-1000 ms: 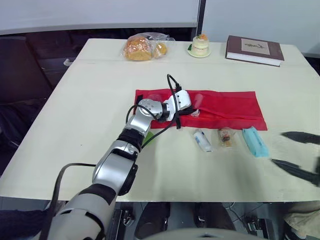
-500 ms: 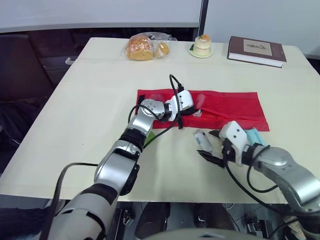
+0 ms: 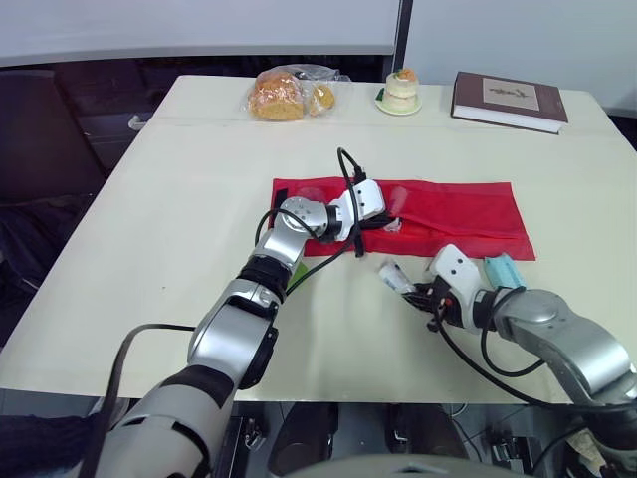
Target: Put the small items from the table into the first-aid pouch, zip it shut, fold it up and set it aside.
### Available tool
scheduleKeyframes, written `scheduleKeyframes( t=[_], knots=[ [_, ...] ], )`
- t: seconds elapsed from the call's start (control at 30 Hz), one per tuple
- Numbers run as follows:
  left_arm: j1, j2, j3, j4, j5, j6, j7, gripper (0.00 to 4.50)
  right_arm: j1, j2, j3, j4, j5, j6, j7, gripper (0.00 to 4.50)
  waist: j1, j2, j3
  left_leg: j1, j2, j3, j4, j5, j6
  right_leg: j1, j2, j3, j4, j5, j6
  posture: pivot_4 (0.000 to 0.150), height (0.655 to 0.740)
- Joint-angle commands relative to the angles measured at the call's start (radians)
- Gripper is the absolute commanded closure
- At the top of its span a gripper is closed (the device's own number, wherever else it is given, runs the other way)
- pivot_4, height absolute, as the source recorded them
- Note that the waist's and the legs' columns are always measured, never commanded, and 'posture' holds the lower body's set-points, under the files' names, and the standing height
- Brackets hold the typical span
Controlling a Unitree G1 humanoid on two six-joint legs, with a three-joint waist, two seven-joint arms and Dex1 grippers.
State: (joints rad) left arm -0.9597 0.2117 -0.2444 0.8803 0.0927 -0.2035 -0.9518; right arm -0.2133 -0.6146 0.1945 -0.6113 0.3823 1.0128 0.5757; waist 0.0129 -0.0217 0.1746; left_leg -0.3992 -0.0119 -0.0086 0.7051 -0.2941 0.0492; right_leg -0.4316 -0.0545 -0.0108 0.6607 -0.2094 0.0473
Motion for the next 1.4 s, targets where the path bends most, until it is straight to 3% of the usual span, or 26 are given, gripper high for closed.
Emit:
scheduleKeyframes(
  t=[0.03,0.47,1.1,1.4],
  knots=[
    [-0.023,-0.008,0.008,-0.013,-0.005,-0.012,0.005,4.50,-0.030,0.035,-0.084,-0.025,0.031,0.047,-0.045,4.50,0.000,0.000,0.000,0.000,0.000,0.000,0.000,0.000,0.000,0.000,0.000,0.000,0.000,0.000,0.000,0.150,0.7289],
    [-0.024,-0.015,0.010,-0.024,-0.010,-0.014,-0.001,4.50,-0.174,0.201,-0.151,0.174,-0.031,0.156,-0.258,4.50,-0.001,0.000,0.000,0.000,0.000,0.000,0.000,0.000,0.000,0.000,0.000,0.000,0.000,0.000,0.000,0.150,0.7289],
    [-0.059,-0.037,-0.014,0.029,0.026,-0.080,-0.013,4.50,-0.420,0.393,-0.055,0.673,-0.257,-0.224,-0.376,4.50,-0.011,0.001,0.000,0.000,-0.001,0.001,-0.001,0.000,0.000,-0.001,0.000,0.001,0.001,0.000,0.000,0.150,0.7289],
    [-0.074,-0.030,-0.005,0.071,0.036,-0.106,-0.012,4.50,-0.453,0.452,-0.090,0.760,-0.272,-0.309,-0.372,4.50,-0.027,0.001,0.000,0.000,0.000,0.001,-0.001,0.000,0.000,-0.001,0.000,0.000,0.001,0.000,0.000,0.150,0.7289]
  ],
)
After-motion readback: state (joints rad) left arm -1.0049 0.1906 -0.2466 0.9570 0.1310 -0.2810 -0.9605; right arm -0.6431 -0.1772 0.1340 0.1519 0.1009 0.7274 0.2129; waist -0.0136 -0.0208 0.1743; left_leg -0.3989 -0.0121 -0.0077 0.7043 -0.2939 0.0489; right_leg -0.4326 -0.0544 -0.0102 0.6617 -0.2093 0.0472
